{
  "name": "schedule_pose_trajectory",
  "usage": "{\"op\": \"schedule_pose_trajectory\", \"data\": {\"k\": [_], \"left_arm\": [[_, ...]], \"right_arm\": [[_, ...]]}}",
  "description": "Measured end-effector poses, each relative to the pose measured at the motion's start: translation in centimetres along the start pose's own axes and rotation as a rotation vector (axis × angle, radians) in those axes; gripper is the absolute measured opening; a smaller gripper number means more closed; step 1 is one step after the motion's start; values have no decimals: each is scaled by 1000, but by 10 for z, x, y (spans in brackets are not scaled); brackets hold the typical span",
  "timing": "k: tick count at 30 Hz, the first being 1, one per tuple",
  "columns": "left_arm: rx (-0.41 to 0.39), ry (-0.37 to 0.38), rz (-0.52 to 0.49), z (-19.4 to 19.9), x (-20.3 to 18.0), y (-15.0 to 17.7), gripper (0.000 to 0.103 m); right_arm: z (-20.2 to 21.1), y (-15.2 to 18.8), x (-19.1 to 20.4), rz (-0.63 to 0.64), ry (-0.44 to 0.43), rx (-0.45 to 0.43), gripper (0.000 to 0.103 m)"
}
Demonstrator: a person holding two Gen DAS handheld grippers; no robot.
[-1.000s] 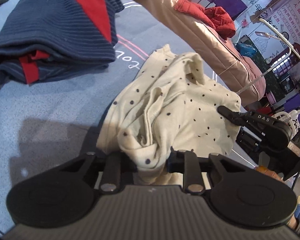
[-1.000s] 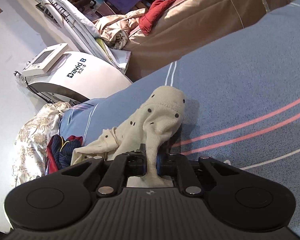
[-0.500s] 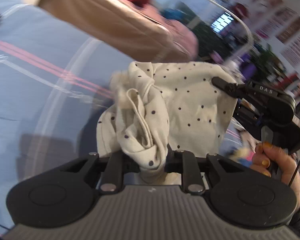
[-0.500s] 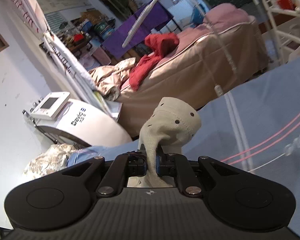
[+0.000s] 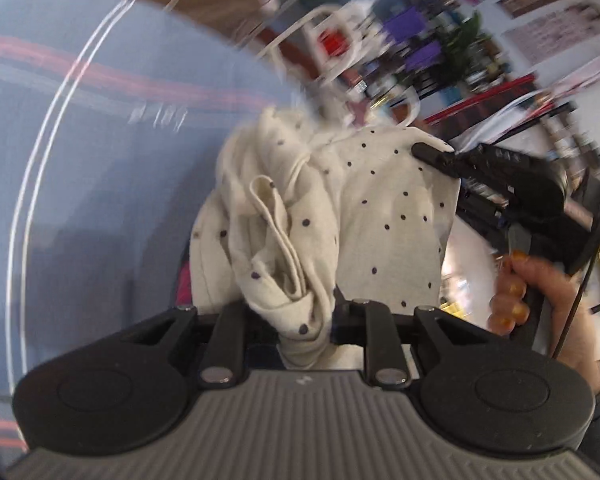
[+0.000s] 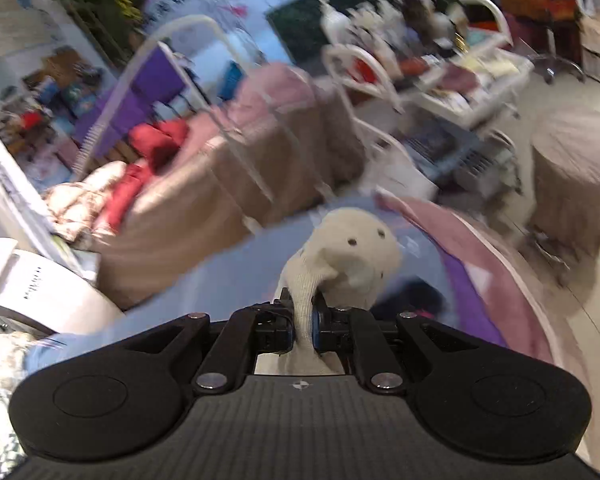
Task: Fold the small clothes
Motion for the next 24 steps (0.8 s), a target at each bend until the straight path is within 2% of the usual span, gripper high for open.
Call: {"op": "schedule_pose_trajectory", "data": {"k": [1, 3, 6, 8, 9, 10, 11, 12, 13, 14, 16, 18, 19, 20, 21, 23, 24], "left_arm": [[16, -21, 15, -14, 9, 10, 21], [46, -37, 65, -32, 26, 28, 24], [25, -42, 56, -38, 38, 33, 35], [21, -66, 31, -34, 40, 32, 50], [30, -80, 23, -34, 39, 33, 56], [36, -90, 23, -30, 40, 33, 67], [40, -99, 21, -25, 42, 34, 78], [43, -110, 9, -23, 44, 37, 84], [40, -128, -15, -21, 47, 32, 93], [29, -144, -42, -14, 50, 30, 94], [-19, -161, -101, 5, 56, 25, 94], [-115, -204, -185, 29, 52, 18, 94], [-179, -218, -259, 42, 45, 19, 92], [-224, -215, -339, 52, 35, 20, 87], [-256, -209, -412, 59, 24, 23, 85], [-292, -185, -554, 67, 0, 29, 77], [-295, -183, -611, 66, -10, 34, 73]], "right_arm": [[-9, 6, -25, -21, 22, 15, 15], [-26, 19, -49, -32, 47, 19, 16], [-32, 29, -69, -55, -3, -28, 16], [-31, 29, -72, -66, -31, -51, 20], [-26, 28, -74, -66, -36, -69, 25], [-21, 29, -72, -61, -31, -93, 30], [-11, 30, -69, -48, -16, -128, 42], [-1, 31, -66, -28, 19, -165, 64], [10, 34, -60, 2, 66, -207, 78], [20, 37, -55, 37, 92, -242, 97], [39, 48, -38, 146, 94, -282, 98], [56, 70, -18, 259, 73, -277, 88], [63, 83, -8, 306, 61, -275, 85], [68, 96, -1, 344, 57, -268, 74], [71, 109, 4, 373, 53, -260, 53], [73, 132, 6, 386, 39, -232, 35], [72, 141, 6, 382, 49, -218, 35]]}}
Point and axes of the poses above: each gripper's, at about its wrist camera, not at the fingertips, and z roughly against the way its jaws point, x to its left, y to its underside, the point moved 7 cm from there along -z, roughly the way its jaws point, and after that the axes turned 11 degrees about x, right-handed, at the moved point
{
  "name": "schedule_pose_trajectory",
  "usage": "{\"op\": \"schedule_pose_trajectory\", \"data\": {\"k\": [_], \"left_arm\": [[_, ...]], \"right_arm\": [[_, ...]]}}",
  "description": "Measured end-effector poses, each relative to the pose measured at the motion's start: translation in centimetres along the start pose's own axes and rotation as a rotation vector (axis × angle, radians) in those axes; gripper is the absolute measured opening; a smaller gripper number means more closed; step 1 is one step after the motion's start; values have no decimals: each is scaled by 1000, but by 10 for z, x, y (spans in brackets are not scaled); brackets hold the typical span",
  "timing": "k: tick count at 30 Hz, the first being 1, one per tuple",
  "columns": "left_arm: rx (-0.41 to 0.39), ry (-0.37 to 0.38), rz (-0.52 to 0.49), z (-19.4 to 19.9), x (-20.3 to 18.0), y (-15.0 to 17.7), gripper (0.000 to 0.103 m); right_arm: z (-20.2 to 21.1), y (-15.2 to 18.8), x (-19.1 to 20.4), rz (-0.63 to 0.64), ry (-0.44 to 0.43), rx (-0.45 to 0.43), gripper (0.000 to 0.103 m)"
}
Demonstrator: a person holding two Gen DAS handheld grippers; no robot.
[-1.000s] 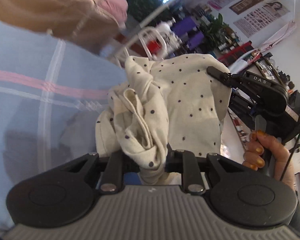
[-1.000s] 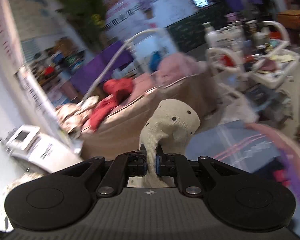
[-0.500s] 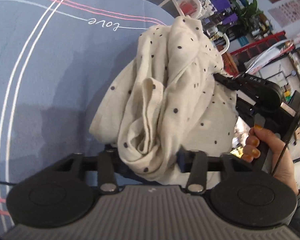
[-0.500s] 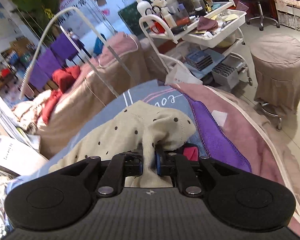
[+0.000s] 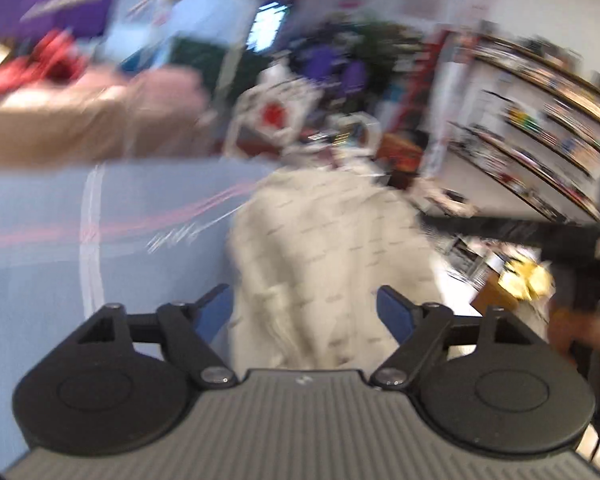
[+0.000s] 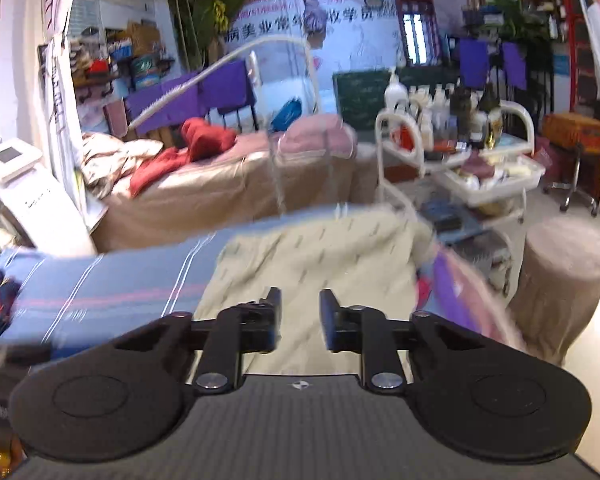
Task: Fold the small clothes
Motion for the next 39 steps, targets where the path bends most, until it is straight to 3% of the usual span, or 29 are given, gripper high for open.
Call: {"op": "schedule_pose_trajectory", "data": {"k": [3, 7, 9, 11, 16, 19, 22, 23, 26, 29, 33, 39], "left_arm": [[36, -18, -143, -14, -23, 3, 59], [156, -78, -189, -48, -24, 26, 54], [192, -78, -155, -60, -16, 36, 55], [206, -75, -142, -71, -13, 41, 64], [234, -65, -93, -75, 2, 37, 74], [214, -87, -114, -69, 10, 31, 81], [190, -141, -194, -48, 0, 26, 103], [187, -158, -215, -39, -5, 23, 103], [184, -196, -264, -18, -17, 14, 103], [183, -254, -326, 5, -27, 3, 103], [188, -335, -335, 28, -27, -7, 103], [240, -243, -219, 33, -17, -10, 103]], "right_arm": [[-7, 24, 2, 18, 78, 64, 35], [-19, 47, -9, -29, 125, 116, 35], [-24, 54, -15, -67, 130, 140, 32], [-29, 60, -15, -67, 125, 155, 33], [-30, 58, -12, -72, 138, 170, 34], [-23, 59, -7, -89, 150, 158, 45], [-13, 57, -2, -127, 180, 133, 70], [-10, 55, 1, -134, 183, 130, 79], [2, 47, 13, -115, 183, 131, 87], [18, 36, 22, -75, 220, 127, 102], [34, 25, 28, -19, 277, 115, 103], [34, 29, 30, 5, 291, 141, 103]]}}
Point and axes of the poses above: each gripper's, at about its wrist camera, not at the fingertips, and z roughly against the way its jaws point, x to its left, y to its underside, the point moved 7 cm from there along -z, roughly the way its jaws point, and after that the axes turned 11 degrees about x, right-handed, at the moved point
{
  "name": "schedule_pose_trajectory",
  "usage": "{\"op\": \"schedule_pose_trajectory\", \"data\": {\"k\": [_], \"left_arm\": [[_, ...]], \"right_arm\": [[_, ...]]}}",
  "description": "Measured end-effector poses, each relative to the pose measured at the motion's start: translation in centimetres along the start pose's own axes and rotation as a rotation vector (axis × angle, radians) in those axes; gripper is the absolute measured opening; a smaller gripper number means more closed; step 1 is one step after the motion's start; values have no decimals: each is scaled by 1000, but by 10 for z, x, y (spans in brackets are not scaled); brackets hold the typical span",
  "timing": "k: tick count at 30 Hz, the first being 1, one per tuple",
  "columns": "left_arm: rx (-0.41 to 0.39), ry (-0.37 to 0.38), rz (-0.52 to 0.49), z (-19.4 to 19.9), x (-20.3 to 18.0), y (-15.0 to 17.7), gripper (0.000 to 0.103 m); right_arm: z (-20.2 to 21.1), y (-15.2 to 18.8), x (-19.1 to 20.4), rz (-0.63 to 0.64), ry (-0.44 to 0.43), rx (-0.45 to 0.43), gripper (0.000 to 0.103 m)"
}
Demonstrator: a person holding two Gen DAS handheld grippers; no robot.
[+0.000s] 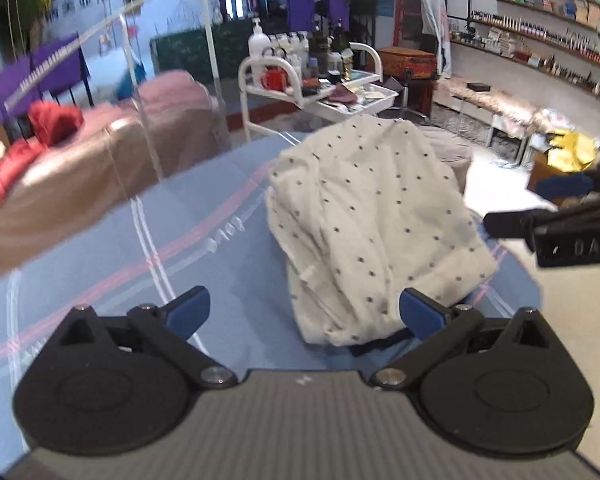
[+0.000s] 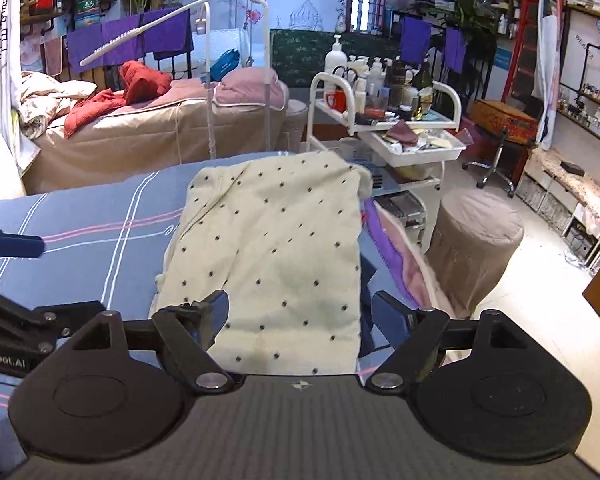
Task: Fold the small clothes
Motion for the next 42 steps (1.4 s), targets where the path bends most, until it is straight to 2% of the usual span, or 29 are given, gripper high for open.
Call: {"op": "schedule_pose_trajectory", "data": {"k": [5, 20, 21, 25, 26, 32, 36, 42], "left_arm": [[30, -85, 7, -7, 2, 3, 103], [48, -27, 18, -11, -8, 1, 103], [45, -42, 11, -11, -9, 1, 103], [-1, -197, -77, -8, -19, 4, 103], [3, -210, -86, -8, -21, 4, 103], [31, -154, -79, -11, -24, 3, 103], [13, -103, -31, -13, -17, 5, 103], [25, -119, -25, -15, -15, 4, 103]], "right_arm": [[-2, 6, 5, -4, -22, 16, 103], [-2, 16, 7, -24, -21, 27, 103], [-3, 16, 7, -25, -21, 29, 103], [-3, 16, 7, -25, -21, 29, 103], [-3, 16, 7, -25, -21, 30, 103], [-4, 16, 4, -17, -9, 33, 103], [-7, 16, 4, -14, -5, 36, 103], [-10, 17, 4, -20, -8, 46, 103]]}}
Point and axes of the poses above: each gripper's, at about its wrist camera, not at the fingertips, and z roughly against the way its jaws point, x to its left, y to its underside, the point moved 7 cm from there along -z, roughly the way its jaws point, and after that the axes turned 11 degrees about x, right-handed, at the moved point
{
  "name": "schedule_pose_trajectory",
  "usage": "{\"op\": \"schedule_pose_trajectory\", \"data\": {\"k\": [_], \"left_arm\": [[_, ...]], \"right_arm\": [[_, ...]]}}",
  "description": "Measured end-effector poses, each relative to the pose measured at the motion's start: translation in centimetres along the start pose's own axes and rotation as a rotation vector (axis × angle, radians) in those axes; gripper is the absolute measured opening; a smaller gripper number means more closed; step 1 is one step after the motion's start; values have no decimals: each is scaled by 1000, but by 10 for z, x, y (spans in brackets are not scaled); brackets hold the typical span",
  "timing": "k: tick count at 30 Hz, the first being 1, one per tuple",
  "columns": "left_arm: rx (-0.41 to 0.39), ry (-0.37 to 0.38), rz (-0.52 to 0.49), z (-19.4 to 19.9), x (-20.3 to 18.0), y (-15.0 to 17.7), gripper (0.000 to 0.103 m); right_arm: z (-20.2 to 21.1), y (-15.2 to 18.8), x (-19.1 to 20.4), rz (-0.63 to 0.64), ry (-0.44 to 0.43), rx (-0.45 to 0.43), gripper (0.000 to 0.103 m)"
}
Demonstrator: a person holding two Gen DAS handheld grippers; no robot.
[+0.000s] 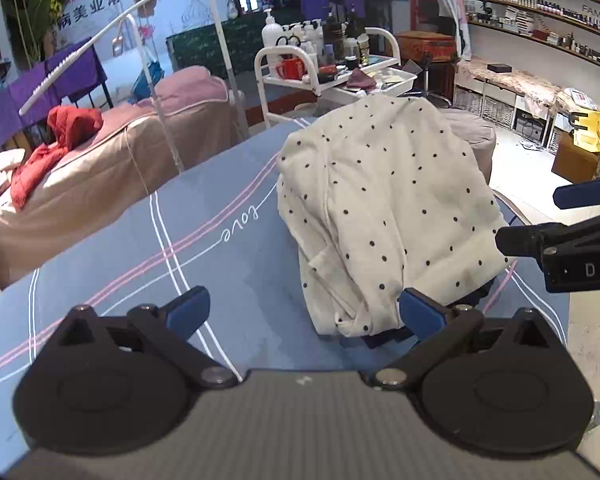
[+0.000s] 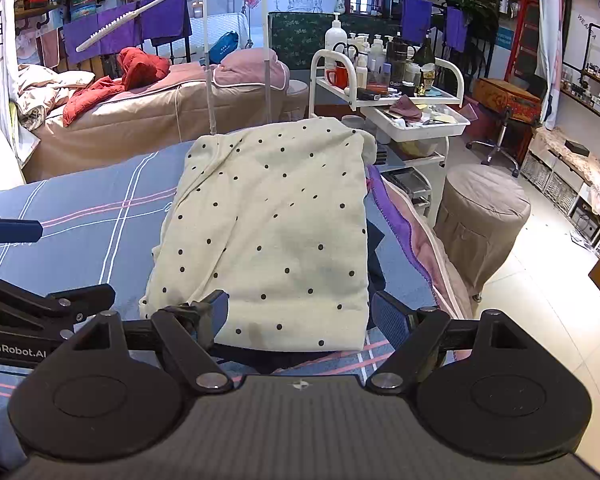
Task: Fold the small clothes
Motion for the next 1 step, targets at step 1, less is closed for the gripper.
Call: {"op": "schedule_pose_trajectory", "data": {"k": [1], "left_arm": [[8, 7, 0, 0, -1, 0, 103]], "right_arm": [[0, 0, 0, 0, 0, 1, 103]]}}
Point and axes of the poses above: each gripper's, at about its wrist camera, not at the fingertips, and z roughly against the way its jaws point, x to its left, y to its underside, the point moved 7 cm from there along -z, roughly the way its jaws point, and after that the axes turned 11 degrees about x, right-handed, at the moved point
